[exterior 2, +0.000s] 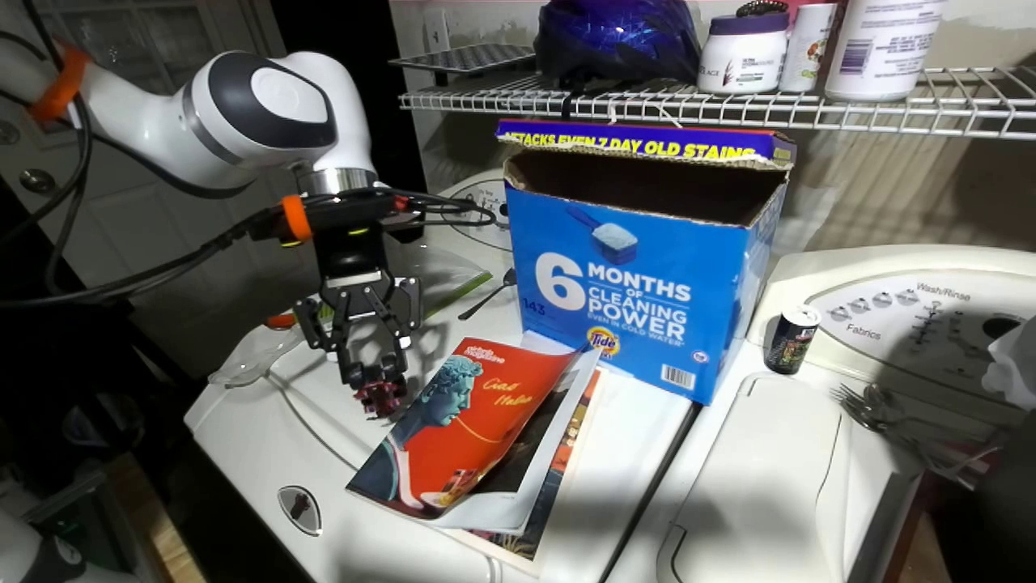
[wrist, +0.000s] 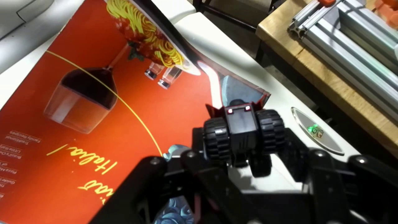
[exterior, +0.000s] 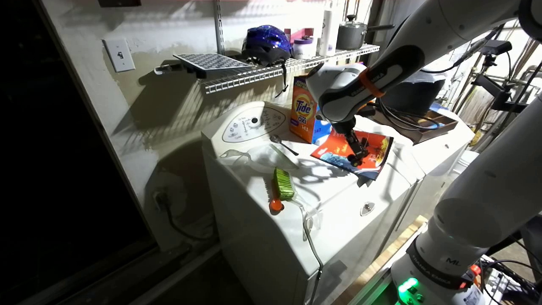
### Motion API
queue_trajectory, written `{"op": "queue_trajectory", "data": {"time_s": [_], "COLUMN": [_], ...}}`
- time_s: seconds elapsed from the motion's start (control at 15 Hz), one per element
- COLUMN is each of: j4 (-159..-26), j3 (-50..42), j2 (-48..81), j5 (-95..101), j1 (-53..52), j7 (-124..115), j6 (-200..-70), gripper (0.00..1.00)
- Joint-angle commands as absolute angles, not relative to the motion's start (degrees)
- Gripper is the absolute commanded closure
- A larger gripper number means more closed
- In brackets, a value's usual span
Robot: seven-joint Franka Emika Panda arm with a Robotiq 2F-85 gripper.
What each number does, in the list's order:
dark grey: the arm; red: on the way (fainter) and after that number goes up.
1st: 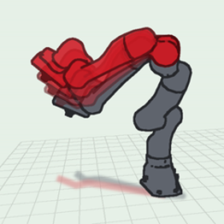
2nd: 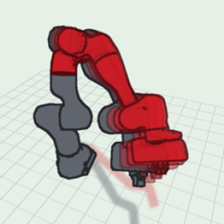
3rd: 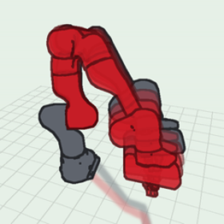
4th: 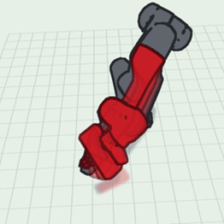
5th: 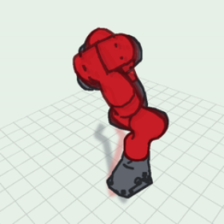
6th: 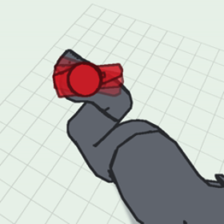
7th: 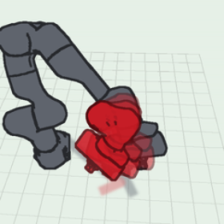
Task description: Put the toy car upright
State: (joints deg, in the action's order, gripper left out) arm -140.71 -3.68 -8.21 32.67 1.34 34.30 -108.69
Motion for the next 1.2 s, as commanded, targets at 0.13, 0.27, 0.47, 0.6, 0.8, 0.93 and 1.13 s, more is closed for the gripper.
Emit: {"op": "queue_trajectory", "data": {"time_s": [0.13,0.27,0.47,0.6,0.8,0.93,1.13], "j4": [-139.2,-139.4,-139.3,-139.4,-139.3,-139.2,-139.3], "j3": [-2.1,-1.7,-1.9,-2.0,-1.9,-1.8,-1.7], "j2": [-5.3,-4.3,-3.0,-1.7,0.6,2.0,4.3], "j5": [37.4,40.8,48.1,52.5,57.8,61.3,65.5], "j1": [0.9,0.9,1.2,1.3,1.2,1.2,1.2], "j7": [34.4,33.6,31.8,30.2,27.4,25.5,23.0], "j6": [-103.3,-102.4,-103.4,-104.9,-107.0,-108.2,-110.2], "gripper": [0.63,0.63,0.63,0.63,0.63,0.63,0.63]}}
